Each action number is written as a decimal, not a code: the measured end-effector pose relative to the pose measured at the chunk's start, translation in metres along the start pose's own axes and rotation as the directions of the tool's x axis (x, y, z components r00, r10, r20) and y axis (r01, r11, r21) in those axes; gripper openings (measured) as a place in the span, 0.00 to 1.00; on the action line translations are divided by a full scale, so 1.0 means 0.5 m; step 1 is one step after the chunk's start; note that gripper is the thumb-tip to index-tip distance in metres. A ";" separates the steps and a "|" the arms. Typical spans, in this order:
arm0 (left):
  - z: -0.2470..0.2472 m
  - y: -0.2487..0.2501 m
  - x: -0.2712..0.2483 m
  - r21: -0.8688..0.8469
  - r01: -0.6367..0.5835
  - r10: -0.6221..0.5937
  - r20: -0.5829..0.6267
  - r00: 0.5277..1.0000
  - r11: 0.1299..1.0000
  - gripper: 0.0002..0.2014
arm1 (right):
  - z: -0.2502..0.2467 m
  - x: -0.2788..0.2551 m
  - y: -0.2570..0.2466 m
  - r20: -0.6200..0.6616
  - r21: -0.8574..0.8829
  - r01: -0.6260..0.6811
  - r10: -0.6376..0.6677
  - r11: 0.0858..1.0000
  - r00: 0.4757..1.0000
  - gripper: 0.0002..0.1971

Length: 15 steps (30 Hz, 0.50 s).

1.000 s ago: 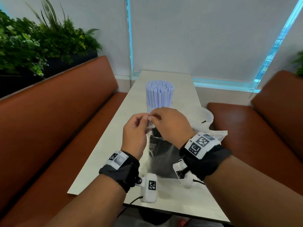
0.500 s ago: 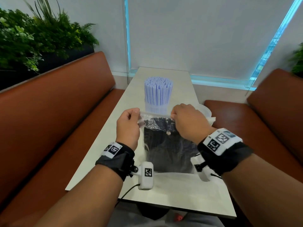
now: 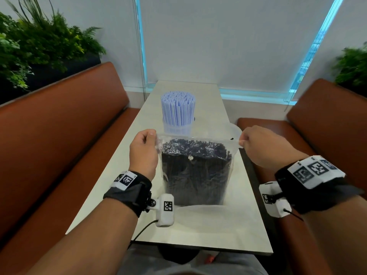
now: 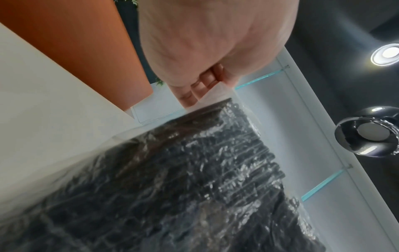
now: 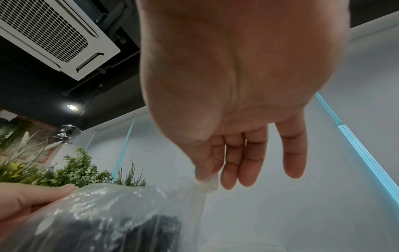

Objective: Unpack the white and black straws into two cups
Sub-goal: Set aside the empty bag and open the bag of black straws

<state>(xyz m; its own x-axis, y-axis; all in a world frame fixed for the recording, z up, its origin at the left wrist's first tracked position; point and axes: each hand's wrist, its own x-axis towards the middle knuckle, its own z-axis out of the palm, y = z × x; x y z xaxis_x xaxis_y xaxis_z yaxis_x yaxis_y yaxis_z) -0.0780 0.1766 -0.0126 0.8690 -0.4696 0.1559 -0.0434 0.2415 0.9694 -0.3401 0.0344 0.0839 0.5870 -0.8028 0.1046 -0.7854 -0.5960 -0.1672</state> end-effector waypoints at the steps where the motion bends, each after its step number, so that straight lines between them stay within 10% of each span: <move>1: 0.001 0.002 -0.002 0.024 -0.028 0.028 0.007 1.000 0.999 0.08 | -0.001 0.001 -0.007 0.000 0.017 0.016 -0.016 1.000 1.000 0.06; 6: 0.004 0.036 -0.015 0.355 -0.388 0.302 0.274 0.913 0.850 0.08 | 0.013 0.028 -0.064 0.105 0.144 0.076 -0.091 0.987 0.990 0.16; 10: -0.010 0.059 -0.022 0.530 -0.573 0.265 0.546 0.795 0.625 0.10 | 0.035 0.046 -0.077 0.175 0.172 0.076 -0.107 0.982 0.979 0.08; 15: -0.031 0.073 -0.033 0.536 -0.647 0.283 0.608 0.741 0.542 0.07 | 0.042 0.058 -0.076 0.105 0.305 -0.002 -0.031 0.952 0.994 0.13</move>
<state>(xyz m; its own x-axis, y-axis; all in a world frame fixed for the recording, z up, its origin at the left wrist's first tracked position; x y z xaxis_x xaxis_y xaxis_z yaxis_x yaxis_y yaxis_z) -0.0862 0.2062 0.0173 0.3322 -0.7963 0.5055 -0.8499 -0.0204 0.5265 -0.2891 0.0343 0.0728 0.6287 -0.7776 0.0065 -0.6893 -0.5612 -0.4583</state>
